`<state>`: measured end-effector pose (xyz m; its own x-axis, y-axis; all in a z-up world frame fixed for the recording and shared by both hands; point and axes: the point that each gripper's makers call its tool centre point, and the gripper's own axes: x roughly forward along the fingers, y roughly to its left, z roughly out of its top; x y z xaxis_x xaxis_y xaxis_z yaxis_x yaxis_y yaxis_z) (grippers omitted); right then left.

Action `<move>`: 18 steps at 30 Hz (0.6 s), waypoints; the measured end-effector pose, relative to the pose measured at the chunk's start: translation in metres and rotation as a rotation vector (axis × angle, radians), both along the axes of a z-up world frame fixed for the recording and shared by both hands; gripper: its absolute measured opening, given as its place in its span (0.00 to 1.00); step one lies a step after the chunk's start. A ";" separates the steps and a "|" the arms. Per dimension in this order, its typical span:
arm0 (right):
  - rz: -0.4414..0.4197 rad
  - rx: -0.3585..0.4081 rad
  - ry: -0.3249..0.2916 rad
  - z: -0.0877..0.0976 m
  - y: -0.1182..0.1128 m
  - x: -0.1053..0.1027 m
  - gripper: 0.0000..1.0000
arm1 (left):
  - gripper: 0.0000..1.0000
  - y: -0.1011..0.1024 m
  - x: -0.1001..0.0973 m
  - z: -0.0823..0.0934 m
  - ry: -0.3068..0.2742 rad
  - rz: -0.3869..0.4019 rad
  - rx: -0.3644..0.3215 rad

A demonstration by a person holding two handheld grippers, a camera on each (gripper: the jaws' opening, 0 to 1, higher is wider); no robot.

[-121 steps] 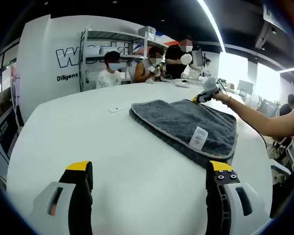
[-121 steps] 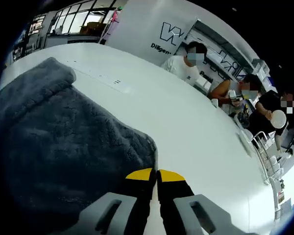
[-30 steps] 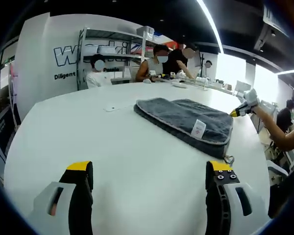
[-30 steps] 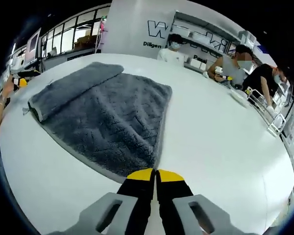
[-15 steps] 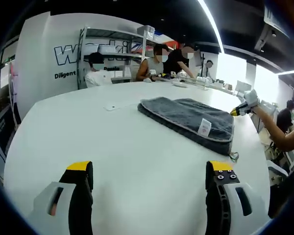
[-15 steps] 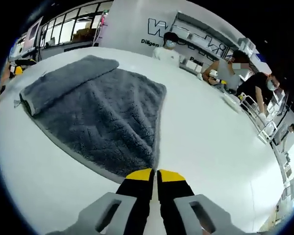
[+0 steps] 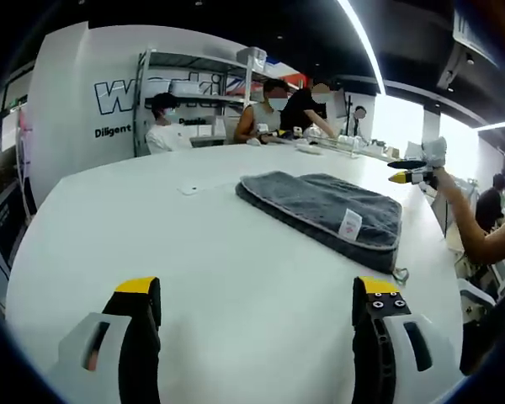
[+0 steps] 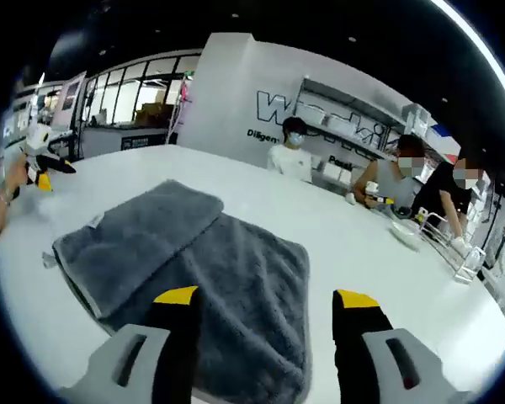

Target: Open the folded towel by lifting each exposed corner and separating the folded layers until the towel lies flat within the target outline without major curled edges

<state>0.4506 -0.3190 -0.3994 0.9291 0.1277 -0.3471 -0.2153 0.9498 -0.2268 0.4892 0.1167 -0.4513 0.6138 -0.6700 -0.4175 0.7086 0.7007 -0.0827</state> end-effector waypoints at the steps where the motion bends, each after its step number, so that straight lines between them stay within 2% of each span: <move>1: 0.002 0.001 -0.010 0.002 0.008 0.008 0.84 | 0.93 0.000 0.000 -0.001 0.002 0.002 -0.002; 3: 0.005 -0.005 -0.008 0.003 0.024 0.022 0.90 | 0.93 0.000 0.000 -0.003 0.007 0.004 0.002; 6: 0.012 -0.015 -0.014 0.007 0.039 0.040 0.94 | 0.93 0.002 0.003 -0.005 0.015 0.012 0.005; 8: 0.000 0.033 -0.044 0.011 0.046 0.054 0.99 | 0.93 0.004 0.005 -0.006 0.020 0.017 0.006; 11: -0.040 0.087 -0.085 0.009 0.043 0.070 0.99 | 0.92 0.005 0.008 -0.007 0.020 0.029 0.009; 13: -0.081 0.104 -0.111 0.004 0.037 0.073 0.99 | 0.92 0.005 0.010 -0.007 0.020 0.037 0.010; 14: -0.082 0.104 -0.101 -0.001 0.035 0.073 0.99 | 0.92 0.004 0.009 -0.007 0.019 0.042 0.010; 15: -0.069 0.101 -0.018 -0.014 0.037 0.067 0.99 | 0.91 0.004 0.010 -0.007 0.017 0.049 0.011; 17: -0.045 0.085 -0.057 -0.014 0.038 0.068 0.99 | 0.89 0.006 0.017 -0.001 -0.009 0.108 0.008; 18: -0.029 0.074 -0.023 -0.020 0.040 0.064 0.98 | 0.88 0.008 0.021 0.001 -0.024 0.138 0.012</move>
